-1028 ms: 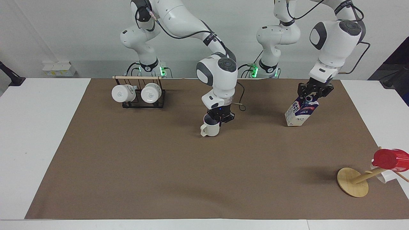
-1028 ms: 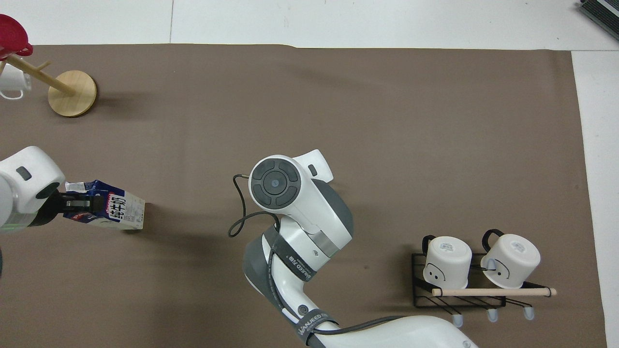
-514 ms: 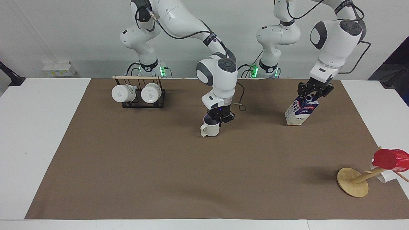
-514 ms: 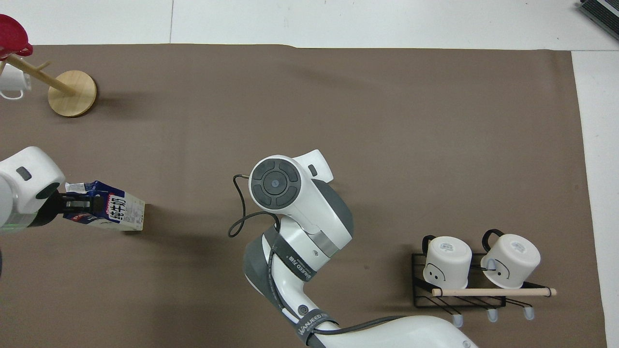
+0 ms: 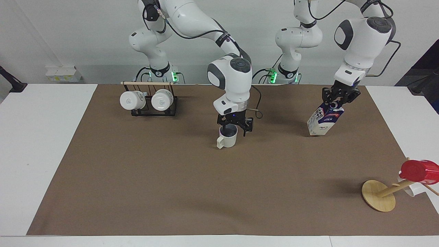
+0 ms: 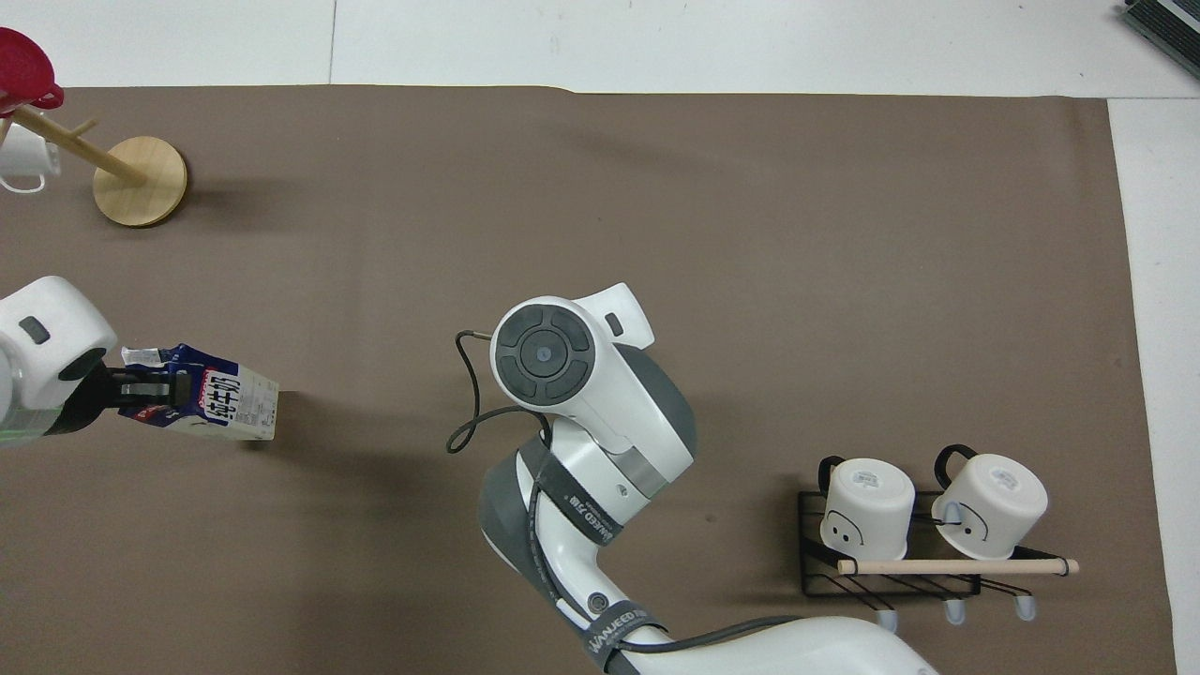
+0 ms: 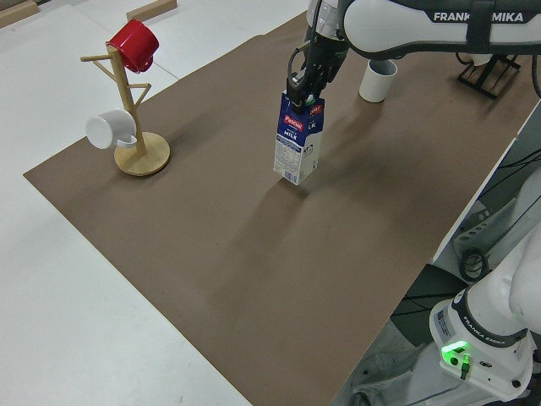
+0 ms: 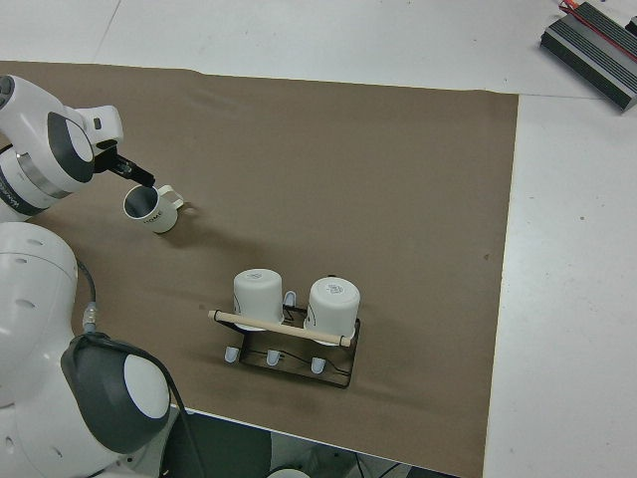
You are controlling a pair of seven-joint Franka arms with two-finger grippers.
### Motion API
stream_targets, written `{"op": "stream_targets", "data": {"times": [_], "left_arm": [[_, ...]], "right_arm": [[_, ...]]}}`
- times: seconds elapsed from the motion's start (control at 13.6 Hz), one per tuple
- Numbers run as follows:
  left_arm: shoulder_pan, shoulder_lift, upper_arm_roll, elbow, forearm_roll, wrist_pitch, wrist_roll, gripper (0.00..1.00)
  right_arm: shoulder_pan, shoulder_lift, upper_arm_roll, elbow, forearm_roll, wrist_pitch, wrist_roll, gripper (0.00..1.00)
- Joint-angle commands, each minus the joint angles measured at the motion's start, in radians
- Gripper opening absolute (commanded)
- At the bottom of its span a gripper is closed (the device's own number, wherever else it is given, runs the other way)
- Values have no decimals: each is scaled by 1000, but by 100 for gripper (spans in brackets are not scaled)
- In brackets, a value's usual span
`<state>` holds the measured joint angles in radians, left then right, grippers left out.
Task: Place cup and milk on table
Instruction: 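Open the right gripper and withdraw while the left gripper carries the carton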
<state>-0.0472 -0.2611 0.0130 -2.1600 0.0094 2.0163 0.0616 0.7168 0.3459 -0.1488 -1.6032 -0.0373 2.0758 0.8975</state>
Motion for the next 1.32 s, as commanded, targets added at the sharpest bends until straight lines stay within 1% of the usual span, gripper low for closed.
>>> {"op": "stream_targets", "data": {"times": [0.0,0.15,0.37,0.51,0.66,0.88,1.03,1.25], "left_arm": [[-23,3,-8,28,9,-30,-49,47],[-97,-6,-14,28,9,-30,-136,46],[-235,-12,-43,35,9,-30,-360,41],[-307,-3,-53,60,9,-21,-477,41],[-368,0,-53,63,9,1,-572,41],[-416,14,-53,57,9,90,-646,40],[-448,25,-53,48,9,145,-698,37],[-474,45,-53,28,14,215,-746,36]], "right_arm": [[-75,-109,9,-26,2,-107,-142,100],[-118,-148,9,-27,2,-178,-234,100],[-186,-197,9,-32,2,-258,-346,100],[-244,-231,9,-32,10,-311,-435,100],[-311,-261,9,-32,22,-347,-500,100],[-391,-298,9,-32,22,-370,-580,100],[-447,-314,9,-27,23,-397,-638,100],[-517,-346,9,-27,25,-445,-710,100]]}}
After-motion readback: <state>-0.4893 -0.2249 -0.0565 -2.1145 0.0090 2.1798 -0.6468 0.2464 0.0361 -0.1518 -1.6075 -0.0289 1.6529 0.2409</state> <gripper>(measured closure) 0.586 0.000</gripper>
